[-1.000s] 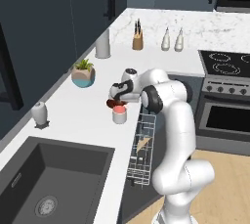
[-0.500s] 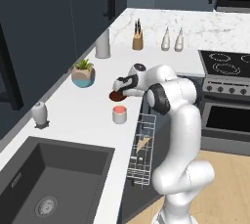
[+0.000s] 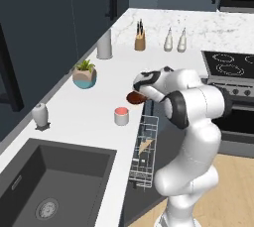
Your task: Pick up the cup and bowl from the counter, place them in the dishwasher, and close the dishwasher door.
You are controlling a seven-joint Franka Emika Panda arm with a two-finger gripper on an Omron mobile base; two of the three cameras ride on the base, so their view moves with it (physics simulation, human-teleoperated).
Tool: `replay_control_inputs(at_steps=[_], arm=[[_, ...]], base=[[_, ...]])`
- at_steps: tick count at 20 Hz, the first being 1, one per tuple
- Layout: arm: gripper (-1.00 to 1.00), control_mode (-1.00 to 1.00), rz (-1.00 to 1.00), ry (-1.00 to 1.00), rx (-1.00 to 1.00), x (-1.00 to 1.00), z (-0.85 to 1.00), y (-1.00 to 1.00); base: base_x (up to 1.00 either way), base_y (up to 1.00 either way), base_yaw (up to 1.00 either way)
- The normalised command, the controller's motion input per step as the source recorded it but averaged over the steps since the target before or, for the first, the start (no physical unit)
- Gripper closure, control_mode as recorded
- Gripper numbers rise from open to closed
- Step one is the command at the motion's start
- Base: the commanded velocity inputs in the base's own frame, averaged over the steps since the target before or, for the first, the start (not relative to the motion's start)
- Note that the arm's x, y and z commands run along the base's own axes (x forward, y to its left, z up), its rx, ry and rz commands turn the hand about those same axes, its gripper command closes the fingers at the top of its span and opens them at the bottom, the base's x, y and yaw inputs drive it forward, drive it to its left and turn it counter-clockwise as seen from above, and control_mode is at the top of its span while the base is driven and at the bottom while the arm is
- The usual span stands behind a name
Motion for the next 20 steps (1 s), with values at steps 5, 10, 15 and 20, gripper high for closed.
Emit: replay_control_inputs(at_steps=[5,10,15,20], arm=[[1.0,-1.0,0.0,0.02,0.02,-0.9,0.72,-0.41],[1.0,-1.0,0.0,0.02,0.0,-0.86,0.05,-0.42],[1.0,-1.0,0.0,0.08,0.0,-0.55,0.0,-0.2],[1.0,-1.0,0.0,0.3,0.0,-0.12,0.05,-0.22]], base=[[0.0,0.0,0.0],[0.0,0.0,0.0],[0.0,0.0,0.0],[0.0,0.0,0.0]])
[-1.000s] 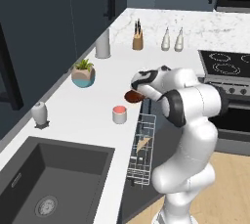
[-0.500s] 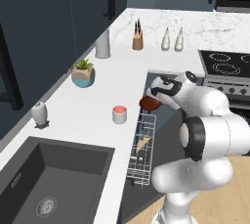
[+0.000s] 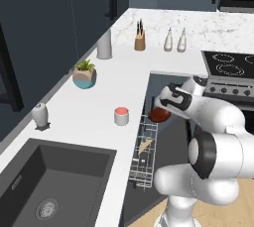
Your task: Pick up the cup and bowl from the counter, place them in the dishwasher, and close the dishwasher door.
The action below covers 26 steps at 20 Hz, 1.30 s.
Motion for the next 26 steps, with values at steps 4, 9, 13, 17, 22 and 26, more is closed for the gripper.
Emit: replay_control_inputs(at_steps=[4,9,13,17,22,26], arm=[[1.0,-1.0,0.02,0.18,0.0,0.0,-0.26,-0.4],[1.0,-1.0,0.08,-0.03,0.04,0.15,-0.46,-0.06],[1.0,-1.0,0.05,-0.05,0.06,0.47,-0.39,0.06],[1.0,-1.0,0.02,0.06,0.0,0.48,-0.4,0.0],[1.0,-1.0,0.04,-0.01,0.0,0.19,-0.39,-0.09],[1.0,-1.0,0.12,-0.05,0.0,0.05,-0.43,-0.06]], base=[[0.0,0.0,0.0],[0.0,0.0,0.0],[0.0,0.0,0.0],[0.0,0.0,0.0],[0.0,0.0,0.0],[0.0,0.0,0.0]])
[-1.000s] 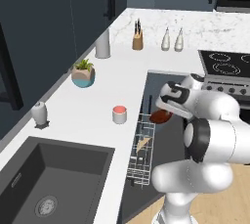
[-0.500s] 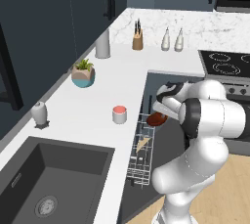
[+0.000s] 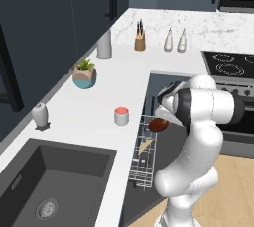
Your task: Pick up the cup and bowl from the counter, place them in the dishwasher, and close the dishwasher door.
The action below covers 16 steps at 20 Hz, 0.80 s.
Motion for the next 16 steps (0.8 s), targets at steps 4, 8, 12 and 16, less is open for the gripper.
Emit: replay_control_inputs(at_steps=[4,8,12,16], arm=[[1.0,-1.0,0.17,0.0,-0.01,0.14,-0.39,0.0],[1.0,-1.0,0.13,0.0,-0.04,0.42,-0.44,0.0],[1.0,-1.0,0.04,0.0,-0.01,0.41,-0.26,0.0],[1.0,-1.0,0.02,-0.02,-0.02,0.42,-0.45,0.0]], base=[[0.0,0.0,0.0],[0.0,0.0,0.0],[0.0,0.0,0.0],[0.0,0.0,0.0]])
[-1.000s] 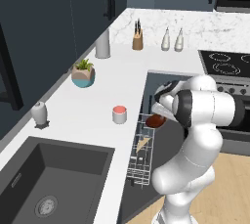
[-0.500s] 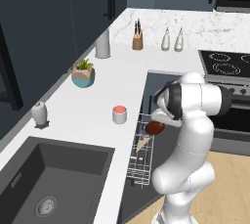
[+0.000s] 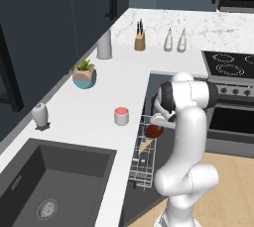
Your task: Pick up the cup and bowl from the counter, place them in the dishwasher, and close the dishwasher door.
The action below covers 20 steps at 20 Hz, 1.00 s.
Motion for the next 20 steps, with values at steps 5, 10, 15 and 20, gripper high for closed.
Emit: replay_control_inputs(at_steps=[5,10,15,20], arm=[[1.0,-1.0,0.01,-0.01,-0.04,0.3,-0.34,0.1],[1.0,-1.0,0.03,-0.04,-0.02,0.29,-0.31,0.23],[1.0,-1.0,0.08,0.0,0.04,0.35,-0.43,0.32],[1.0,-1.0,0.05,0.02,0.02,0.39,-0.67,0.11]], base=[[0.0,0.0,0.0],[0.0,0.0,0.0],[0.0,0.0,0.0],[0.0,0.0,0.0]])
